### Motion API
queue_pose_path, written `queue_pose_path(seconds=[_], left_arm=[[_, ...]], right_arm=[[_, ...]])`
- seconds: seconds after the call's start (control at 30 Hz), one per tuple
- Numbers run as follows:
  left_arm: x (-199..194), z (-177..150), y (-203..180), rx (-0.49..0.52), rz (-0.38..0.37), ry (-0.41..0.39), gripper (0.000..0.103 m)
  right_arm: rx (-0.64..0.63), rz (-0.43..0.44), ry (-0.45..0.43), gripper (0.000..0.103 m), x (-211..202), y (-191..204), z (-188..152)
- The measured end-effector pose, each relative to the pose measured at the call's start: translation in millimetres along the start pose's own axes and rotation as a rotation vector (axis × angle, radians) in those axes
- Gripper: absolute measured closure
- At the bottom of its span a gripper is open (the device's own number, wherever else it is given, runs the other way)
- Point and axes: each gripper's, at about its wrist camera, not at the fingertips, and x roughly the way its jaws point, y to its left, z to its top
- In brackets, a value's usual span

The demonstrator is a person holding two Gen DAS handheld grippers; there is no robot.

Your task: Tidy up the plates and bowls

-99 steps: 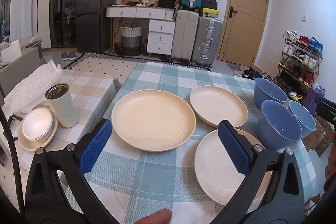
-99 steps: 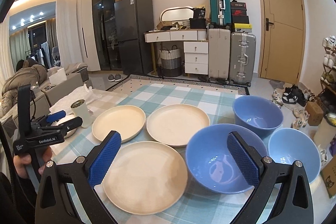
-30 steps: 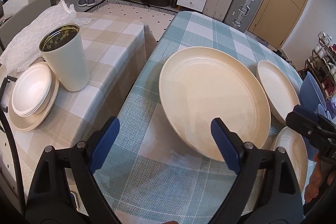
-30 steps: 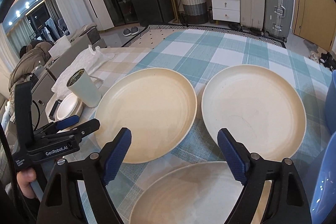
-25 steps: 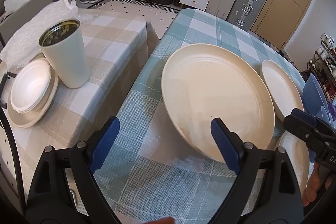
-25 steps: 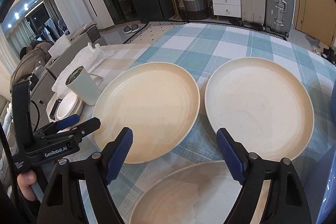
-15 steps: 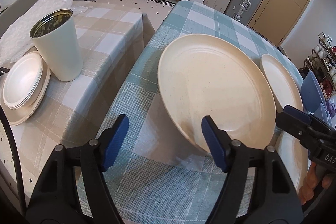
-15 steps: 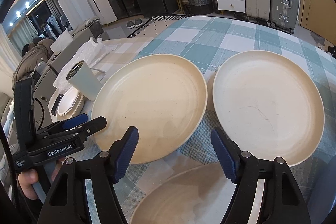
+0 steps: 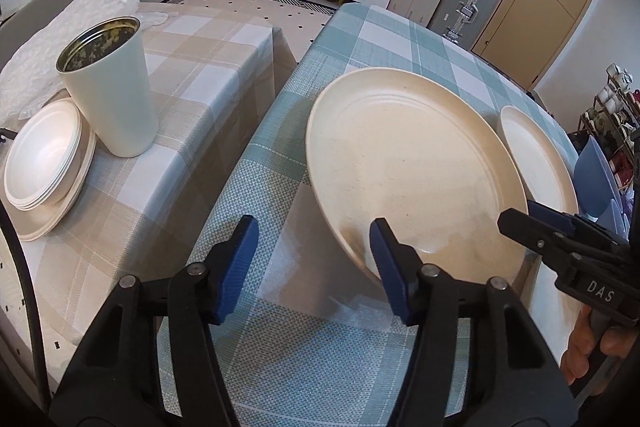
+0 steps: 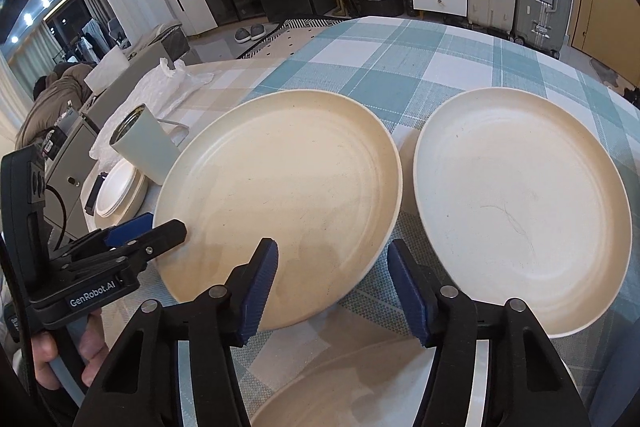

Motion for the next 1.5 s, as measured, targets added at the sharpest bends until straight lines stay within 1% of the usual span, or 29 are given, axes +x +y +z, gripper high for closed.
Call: queue_pose_path(seconds=[0.07,0.17,0.3,0.37,0.43,0.5,0.53,0.7,0.9,1.1,1.27,1.5], left_arm=[[-0.2,-0.1,0.8,-0.004,-0.001,-0.002,0.049],[0.0,-0.6,0.4,-0.004,-0.004,-0.008,0.053],[0.0,-1.0,-1.5,-0.006,-0.032,-0.009,0.064],[-0.3,-1.7,-4.3,0.003,-0.032,-0.014,0.067],[-1.5,-2.2,-7.7,0.012,-0.04,-0.017,0.075],[-2.0,-3.1,-10.5,0.021,-0.046,-0.018,0.08],[-2.4,-3.6,-12.2,0.028,-0.047,-0.019,0.082],[-4.6,-5.0,-16.4,0.043,-0.029,-0.028,0.082],[-6.5,-7.1,-19.1,0.066,0.006,-0.039,0.083],[-11.2,-7.5,-17.9,0.065,0.009,-0.044,0.083],[-23.9,-6.8,-21.3,0.075,0.013,-0.072,0.083],[-43.3,-5.2,-29.9,0.089,0.0,-0.105,0.083]], right_arm=[[-0.002,-0.009,0.004,0.047,2.1,0.0,0.6],[0.0,-0.018,0.002,0.051,3.1,-1.7,1.5],[-0.007,-0.036,0.006,0.06,4.8,-3.8,1.8],[-0.012,-0.05,0.009,0.064,6.0,-4.7,1.9],[-0.022,-0.067,0.009,0.069,6.3,-4.4,1.9],[-0.031,-0.078,0.006,0.071,6.3,-4.2,1.5],[-0.034,-0.082,0.006,0.074,6.0,-3.9,0.5],[-0.045,-0.095,0.004,0.08,6.9,-4.7,-0.5],[-0.073,-0.11,-0.009,0.08,5.1,0.6,-2.7],[-0.082,-0.108,-0.019,0.08,0.1,3.0,-3.0],[-0.083,-0.103,-0.044,0.08,-9.7,4.6,-1.6],[-0.07,-0.094,-0.079,0.08,-28.7,4.0,-3.2]])
